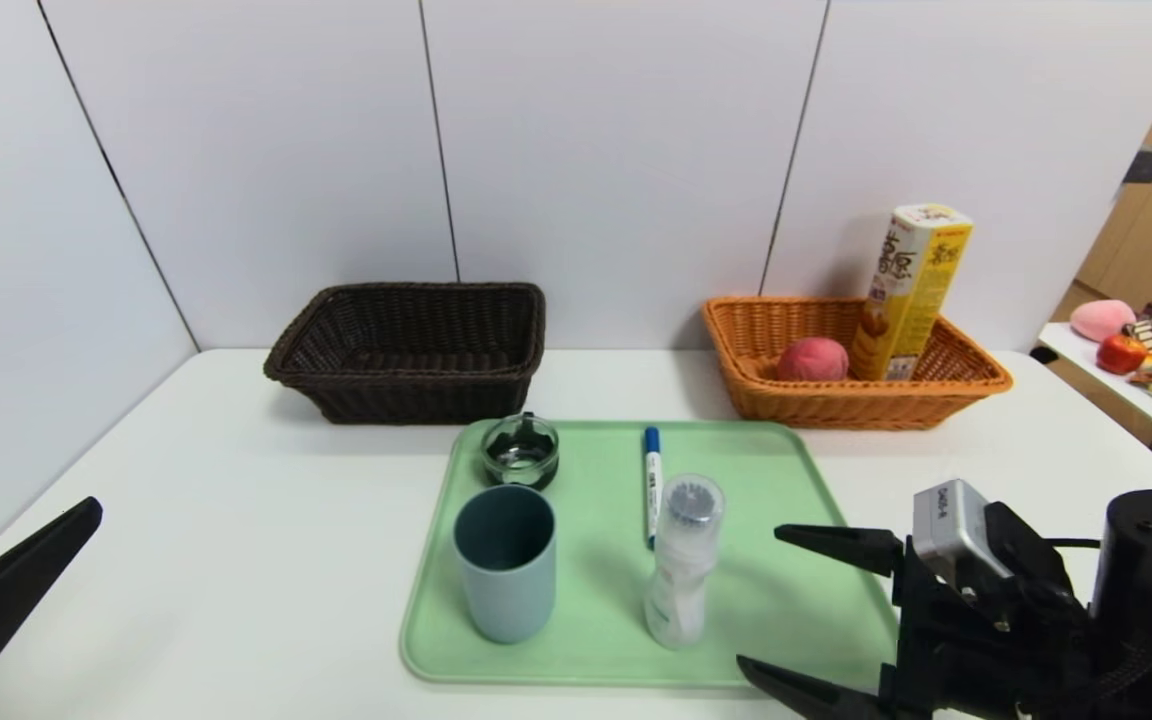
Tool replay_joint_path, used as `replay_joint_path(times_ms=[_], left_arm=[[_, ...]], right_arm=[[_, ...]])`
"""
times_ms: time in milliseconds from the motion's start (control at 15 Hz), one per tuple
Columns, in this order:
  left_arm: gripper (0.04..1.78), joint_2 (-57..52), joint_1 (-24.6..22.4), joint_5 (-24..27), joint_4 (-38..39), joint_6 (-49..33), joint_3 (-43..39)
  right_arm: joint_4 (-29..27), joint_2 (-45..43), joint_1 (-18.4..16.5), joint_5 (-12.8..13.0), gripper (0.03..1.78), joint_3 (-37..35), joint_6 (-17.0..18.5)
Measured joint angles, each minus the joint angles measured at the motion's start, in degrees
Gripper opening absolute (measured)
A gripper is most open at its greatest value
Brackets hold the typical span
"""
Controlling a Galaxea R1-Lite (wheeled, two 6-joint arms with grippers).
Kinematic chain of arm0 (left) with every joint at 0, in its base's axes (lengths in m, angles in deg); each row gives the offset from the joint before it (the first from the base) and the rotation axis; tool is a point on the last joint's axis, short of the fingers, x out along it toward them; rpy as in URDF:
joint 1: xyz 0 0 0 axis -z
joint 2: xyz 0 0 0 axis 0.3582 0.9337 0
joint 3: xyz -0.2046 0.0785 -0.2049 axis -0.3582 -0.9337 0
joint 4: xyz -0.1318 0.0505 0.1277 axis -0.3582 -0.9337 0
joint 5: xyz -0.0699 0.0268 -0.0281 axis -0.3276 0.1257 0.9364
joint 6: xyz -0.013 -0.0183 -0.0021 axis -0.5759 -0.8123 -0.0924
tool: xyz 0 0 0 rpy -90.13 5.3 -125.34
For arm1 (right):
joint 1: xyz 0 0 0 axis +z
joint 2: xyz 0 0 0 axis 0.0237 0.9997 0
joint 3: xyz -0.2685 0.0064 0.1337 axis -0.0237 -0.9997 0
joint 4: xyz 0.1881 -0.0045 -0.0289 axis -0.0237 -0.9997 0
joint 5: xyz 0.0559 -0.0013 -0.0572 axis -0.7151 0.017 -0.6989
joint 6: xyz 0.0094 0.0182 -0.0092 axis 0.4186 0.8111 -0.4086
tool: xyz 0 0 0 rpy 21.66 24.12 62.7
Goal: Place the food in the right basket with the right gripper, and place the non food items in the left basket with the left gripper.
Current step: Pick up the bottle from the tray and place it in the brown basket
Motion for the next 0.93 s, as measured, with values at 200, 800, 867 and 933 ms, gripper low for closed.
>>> replay_joint_path(times_ms=[200,800,867,933], left_arm=[[1.69,0.0,0.0,0.1,0.0,0.0,0.0],[1.69,-0.1,0.0,0.1,-0.2,0.1,-0.7],[1.69,-0.1,0.0,0.1,-0.2,0.1,-0.8],[1.69,-0.1,0.0,0.1,-0.2,0.1,-0.8]], right_arm=[[12.2,8.6,0.9,0.3,1.70,-1.3,0.1],[22.6,22.7,3.1,1.3,1.70,4.3,3.9],[22.5,23.0,3.3,1.3,1.70,5.2,4.0],[22.6,23.3,3.5,1.3,1.70,6.0,4.1]])
